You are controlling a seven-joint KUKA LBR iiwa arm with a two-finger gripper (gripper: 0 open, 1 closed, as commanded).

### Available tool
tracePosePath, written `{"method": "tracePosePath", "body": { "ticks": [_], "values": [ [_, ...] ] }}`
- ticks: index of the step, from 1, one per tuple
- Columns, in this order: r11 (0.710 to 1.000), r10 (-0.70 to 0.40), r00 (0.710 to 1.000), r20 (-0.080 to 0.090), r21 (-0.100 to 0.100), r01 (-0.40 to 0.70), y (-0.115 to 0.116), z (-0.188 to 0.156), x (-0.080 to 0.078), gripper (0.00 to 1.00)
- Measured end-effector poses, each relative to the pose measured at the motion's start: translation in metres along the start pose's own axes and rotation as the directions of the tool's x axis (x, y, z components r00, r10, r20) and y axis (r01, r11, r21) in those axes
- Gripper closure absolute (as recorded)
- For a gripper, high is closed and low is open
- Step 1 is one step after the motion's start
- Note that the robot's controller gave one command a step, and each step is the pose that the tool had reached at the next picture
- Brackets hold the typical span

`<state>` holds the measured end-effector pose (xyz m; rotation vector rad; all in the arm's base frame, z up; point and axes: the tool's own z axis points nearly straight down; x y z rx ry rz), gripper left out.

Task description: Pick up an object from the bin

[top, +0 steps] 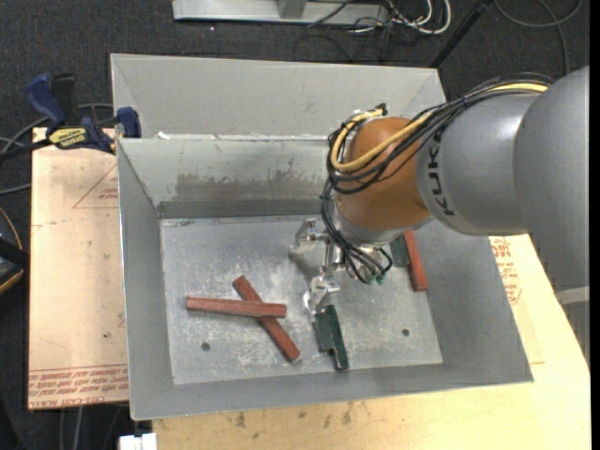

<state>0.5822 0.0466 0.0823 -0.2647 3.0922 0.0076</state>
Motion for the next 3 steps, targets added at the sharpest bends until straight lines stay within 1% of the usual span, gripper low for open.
{"method": "tracePosePath", "body": {
  "ticks": [1, 2, 3],
  "values": [
    [1.000, 0.000, 1.000, -0.001, 0.000, 0.000, 0.000, 0.000, 0.000, 0.00],
    [0.999, 0.044, 0.998, -0.036, 0.002, -0.044, 0.074, -0.002, 0.006, 1.00],
    [0.999, 0.044, 0.998, -0.037, 0.002, -0.044, 0.074, -0.002, 0.007, 0.00]
  ]
}}
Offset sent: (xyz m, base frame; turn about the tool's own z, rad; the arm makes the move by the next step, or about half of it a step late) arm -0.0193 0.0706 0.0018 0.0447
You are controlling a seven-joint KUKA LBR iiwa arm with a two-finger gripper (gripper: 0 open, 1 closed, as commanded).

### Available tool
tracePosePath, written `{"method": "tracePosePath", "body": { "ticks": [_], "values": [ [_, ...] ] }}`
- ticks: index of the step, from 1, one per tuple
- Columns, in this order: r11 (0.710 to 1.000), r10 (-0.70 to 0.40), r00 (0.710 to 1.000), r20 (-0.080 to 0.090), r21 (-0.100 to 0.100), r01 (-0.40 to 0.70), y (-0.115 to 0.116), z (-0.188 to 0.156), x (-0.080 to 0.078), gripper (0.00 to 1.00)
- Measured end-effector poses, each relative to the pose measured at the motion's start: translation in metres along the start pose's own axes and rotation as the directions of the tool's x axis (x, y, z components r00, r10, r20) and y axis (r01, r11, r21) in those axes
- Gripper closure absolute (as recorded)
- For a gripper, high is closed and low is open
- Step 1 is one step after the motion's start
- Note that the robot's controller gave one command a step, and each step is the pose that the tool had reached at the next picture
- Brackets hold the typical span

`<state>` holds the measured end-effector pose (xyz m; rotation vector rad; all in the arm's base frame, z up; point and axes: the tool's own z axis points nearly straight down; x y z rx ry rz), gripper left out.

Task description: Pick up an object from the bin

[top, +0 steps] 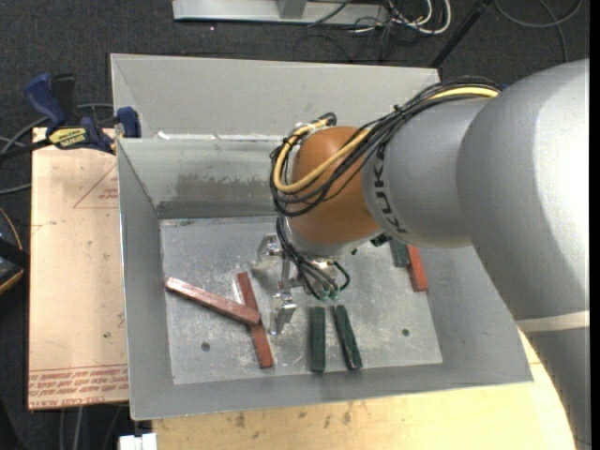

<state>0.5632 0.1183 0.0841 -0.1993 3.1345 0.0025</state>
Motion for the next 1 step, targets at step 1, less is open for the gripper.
{"method": "tracePosePath", "body": {
  "ticks": [1],
  "values": [
    [1.000, 0.000, 1.000, 0.000, 0.000, 0.000, 0.0000, 0.0000, -0.0001, 0.00]
  ]
}}
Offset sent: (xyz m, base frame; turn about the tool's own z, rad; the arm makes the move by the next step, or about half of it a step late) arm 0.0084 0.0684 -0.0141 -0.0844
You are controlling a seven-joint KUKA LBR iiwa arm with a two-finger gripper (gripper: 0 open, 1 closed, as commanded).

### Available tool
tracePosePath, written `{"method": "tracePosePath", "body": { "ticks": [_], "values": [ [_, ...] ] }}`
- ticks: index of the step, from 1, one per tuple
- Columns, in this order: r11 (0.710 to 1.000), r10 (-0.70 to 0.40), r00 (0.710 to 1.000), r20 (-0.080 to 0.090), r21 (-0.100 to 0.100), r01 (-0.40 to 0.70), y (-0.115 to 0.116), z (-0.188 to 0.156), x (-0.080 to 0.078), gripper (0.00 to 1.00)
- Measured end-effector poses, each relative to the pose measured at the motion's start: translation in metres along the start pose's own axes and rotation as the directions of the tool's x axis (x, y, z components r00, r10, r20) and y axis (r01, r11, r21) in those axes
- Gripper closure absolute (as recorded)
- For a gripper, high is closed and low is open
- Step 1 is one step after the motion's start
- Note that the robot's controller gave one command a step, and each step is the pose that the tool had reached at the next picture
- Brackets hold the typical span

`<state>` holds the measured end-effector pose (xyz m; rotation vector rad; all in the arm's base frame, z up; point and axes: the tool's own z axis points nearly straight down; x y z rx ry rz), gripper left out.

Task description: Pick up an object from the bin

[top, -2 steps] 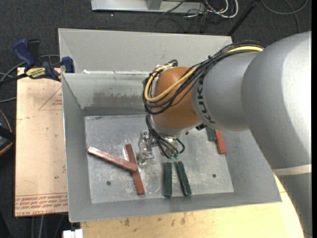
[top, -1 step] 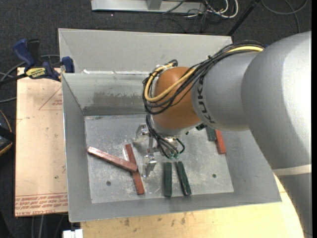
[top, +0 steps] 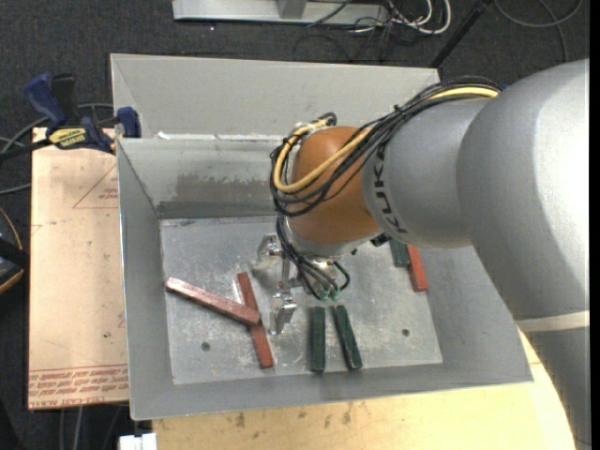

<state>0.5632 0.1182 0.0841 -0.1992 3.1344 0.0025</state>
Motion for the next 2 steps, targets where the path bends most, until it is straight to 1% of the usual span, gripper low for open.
{"method": "tracePosePath", "body": {
  "ticks": [1, 2],
  "values": [
    [0.996, -0.089, 0.996, 0.012, 0.008, 0.088, 0.0636, 0.0064, -0.0229, 1.00],
    [0.996, -0.089, 0.996, 0.012, 0.008, 0.088, 0.0636, 0.0064, -0.0229, 1.00]
  ]
}}
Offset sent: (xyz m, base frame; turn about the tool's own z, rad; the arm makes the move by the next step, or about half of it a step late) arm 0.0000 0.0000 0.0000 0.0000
